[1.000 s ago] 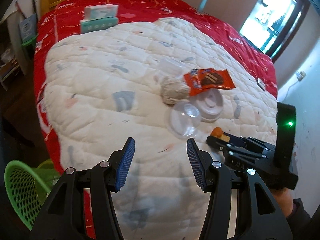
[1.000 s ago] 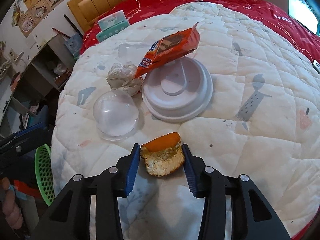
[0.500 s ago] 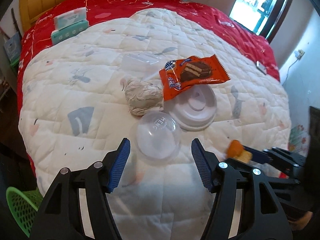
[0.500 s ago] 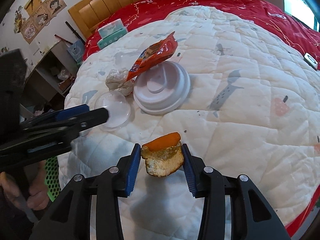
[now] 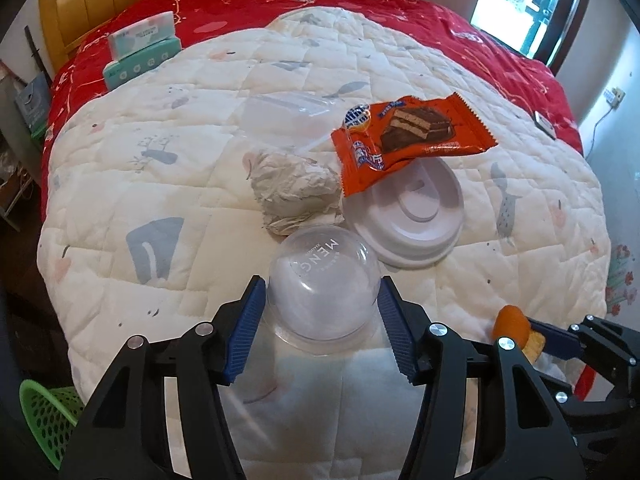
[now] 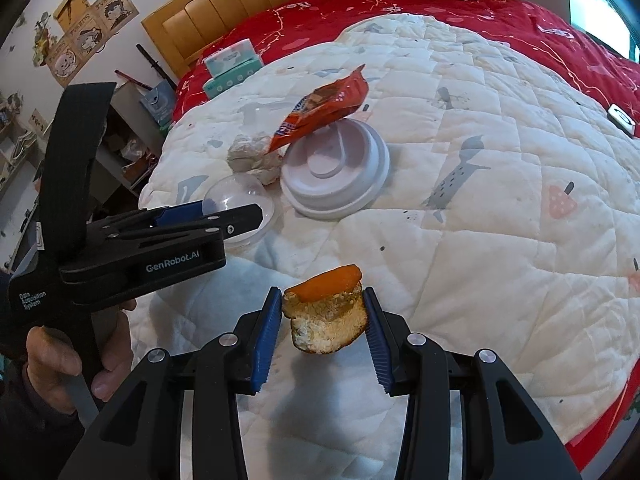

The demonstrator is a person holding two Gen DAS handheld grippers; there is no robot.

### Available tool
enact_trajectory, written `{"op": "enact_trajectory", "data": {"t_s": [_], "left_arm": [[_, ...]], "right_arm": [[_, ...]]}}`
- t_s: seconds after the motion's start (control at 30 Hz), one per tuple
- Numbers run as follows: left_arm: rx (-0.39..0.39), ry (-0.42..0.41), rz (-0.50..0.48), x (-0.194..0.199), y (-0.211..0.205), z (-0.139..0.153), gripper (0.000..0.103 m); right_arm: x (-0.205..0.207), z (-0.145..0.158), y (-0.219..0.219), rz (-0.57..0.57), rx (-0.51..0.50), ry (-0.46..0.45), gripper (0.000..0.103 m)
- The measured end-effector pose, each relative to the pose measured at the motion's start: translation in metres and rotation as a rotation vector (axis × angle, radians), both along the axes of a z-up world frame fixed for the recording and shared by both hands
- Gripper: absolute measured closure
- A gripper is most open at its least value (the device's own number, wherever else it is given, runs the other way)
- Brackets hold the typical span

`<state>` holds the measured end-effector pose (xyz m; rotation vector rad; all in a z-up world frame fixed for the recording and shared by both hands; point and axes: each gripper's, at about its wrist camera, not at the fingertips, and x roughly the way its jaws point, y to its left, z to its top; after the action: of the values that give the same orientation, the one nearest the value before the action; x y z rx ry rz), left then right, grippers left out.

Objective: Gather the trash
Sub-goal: 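Lift the bread piece with the right tool while the left tool grasps the clear dome lid, then carry the dome lid and bread piece to the green wastebasket and release both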

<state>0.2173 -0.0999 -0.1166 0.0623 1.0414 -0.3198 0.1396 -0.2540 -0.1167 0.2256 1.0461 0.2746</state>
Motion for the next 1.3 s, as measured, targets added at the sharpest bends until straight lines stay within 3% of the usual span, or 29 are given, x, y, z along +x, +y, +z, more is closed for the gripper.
{"op": "enact_trajectory", "data": {"t_s": [0.33, 0.67, 1.03, 1.3], "left_arm": [[-0.100, -0.043, 0.067, -0.041, 0.056, 0.034, 0.046], [-0.100, -0.099, 0.264, -0.097, 0.160, 0.058, 0.046], [-0.078, -0.057, 0.508, -0.151, 0.277, 0.037, 0.046], [-0.083, -0.012, 0.643, -0.179, 0.336, 0.017, 0.046]], "right_arm": [[-0.015, 0.020, 0.031, 0.069, 0.011, -0.038, 0.063], [-0.028, 0.038, 0.103, 0.211, 0.032, -0.069, 0.063], [-0.048, 0.039, 0.203, 0.415, 0.032, -0.070, 0.063], [-0.060, 0.034, 0.269, 0.552, 0.034, -0.054, 0.063]]}}
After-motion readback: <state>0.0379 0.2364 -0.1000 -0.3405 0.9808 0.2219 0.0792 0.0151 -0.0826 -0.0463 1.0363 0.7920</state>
